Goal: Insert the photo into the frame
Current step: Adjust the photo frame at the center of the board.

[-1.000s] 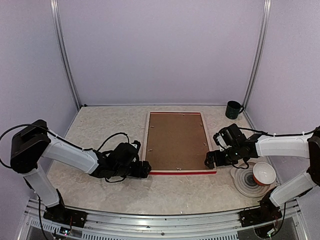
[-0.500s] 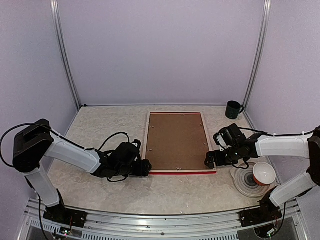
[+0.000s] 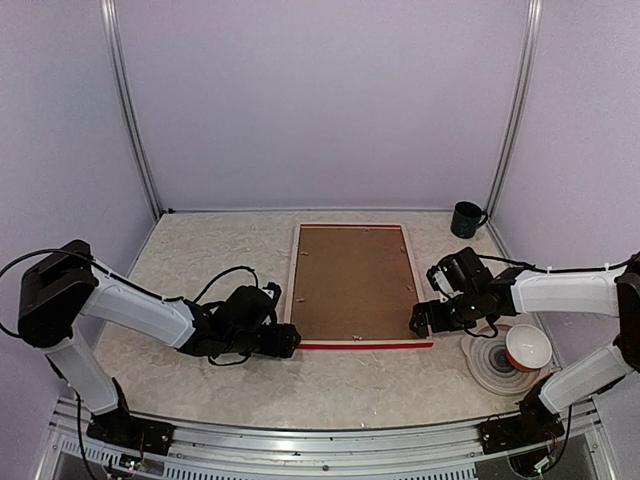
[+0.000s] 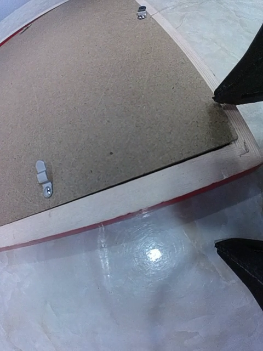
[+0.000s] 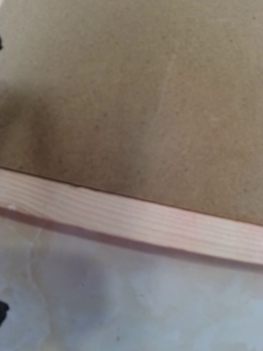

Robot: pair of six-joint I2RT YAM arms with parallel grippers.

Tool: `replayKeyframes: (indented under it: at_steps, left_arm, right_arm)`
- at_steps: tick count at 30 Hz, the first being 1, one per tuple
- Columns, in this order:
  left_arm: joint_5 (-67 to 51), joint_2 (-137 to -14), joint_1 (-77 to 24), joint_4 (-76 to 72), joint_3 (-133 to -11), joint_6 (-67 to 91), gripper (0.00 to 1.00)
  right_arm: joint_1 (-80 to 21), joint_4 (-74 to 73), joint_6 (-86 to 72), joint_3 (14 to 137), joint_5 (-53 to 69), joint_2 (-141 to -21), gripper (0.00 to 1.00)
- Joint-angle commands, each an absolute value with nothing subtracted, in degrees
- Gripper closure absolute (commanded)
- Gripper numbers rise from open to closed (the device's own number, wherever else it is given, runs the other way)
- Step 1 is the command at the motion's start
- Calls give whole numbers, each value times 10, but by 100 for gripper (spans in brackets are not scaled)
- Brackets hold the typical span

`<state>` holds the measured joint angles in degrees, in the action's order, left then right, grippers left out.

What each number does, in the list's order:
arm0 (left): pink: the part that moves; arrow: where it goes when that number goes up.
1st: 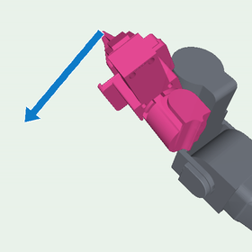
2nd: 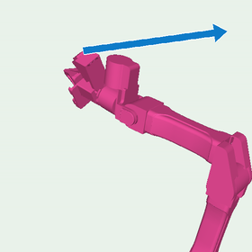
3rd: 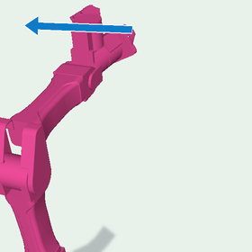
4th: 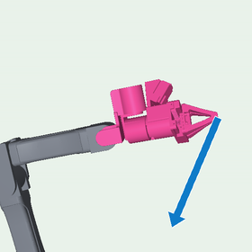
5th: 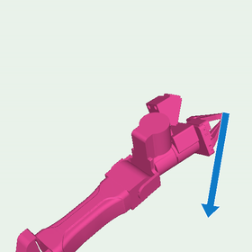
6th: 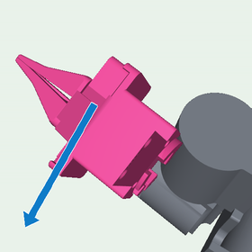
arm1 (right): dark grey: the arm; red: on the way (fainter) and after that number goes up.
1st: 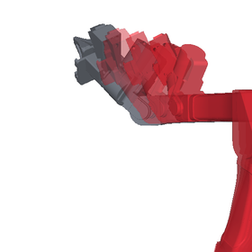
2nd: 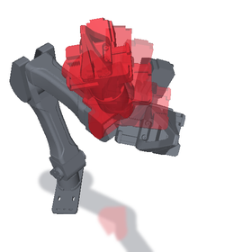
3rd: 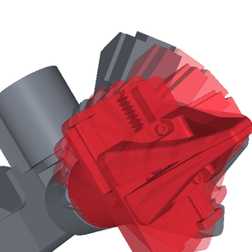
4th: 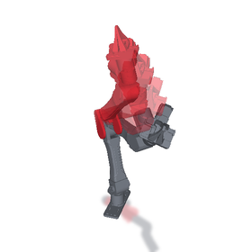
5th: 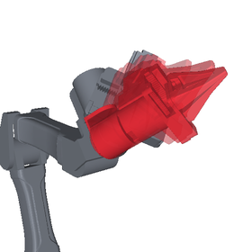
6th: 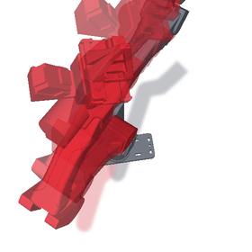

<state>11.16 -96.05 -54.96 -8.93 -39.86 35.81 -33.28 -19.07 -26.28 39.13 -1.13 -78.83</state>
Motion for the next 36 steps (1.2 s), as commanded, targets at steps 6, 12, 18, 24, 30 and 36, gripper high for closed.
replayKeyframes:
  at_steps: [6, 12, 18, 24, 30, 36]
  left_arm:
    - [137, -971, -557, -50, -393, 358, 17]
    - [173, -999, -566, -42, -406, 359, 17]
    - [176, -1015, -570, -49, -408, 368, 18]
    - [185, -1021, -570, -49, -413, 370, 20]
    - [185, -1036, -565, -40, -420, 390, 23]
    - [194, -1027, -564, -57, -410, 405, 24]
  right_arm:
    - [-339, -199, -264, 394, -15, -777, 1]
    - [-339, -195, -267, 390, -12, -778, 1]
    - [-339, -194, -266, 392, -11, -779, 1]
    - [-339, -191, -265, 392, -9, -782, 1]
    - [-339, -188, -265, 389, -11, -784, 1]
    - [-339, -184, -262, 388, -11, -788, 1]
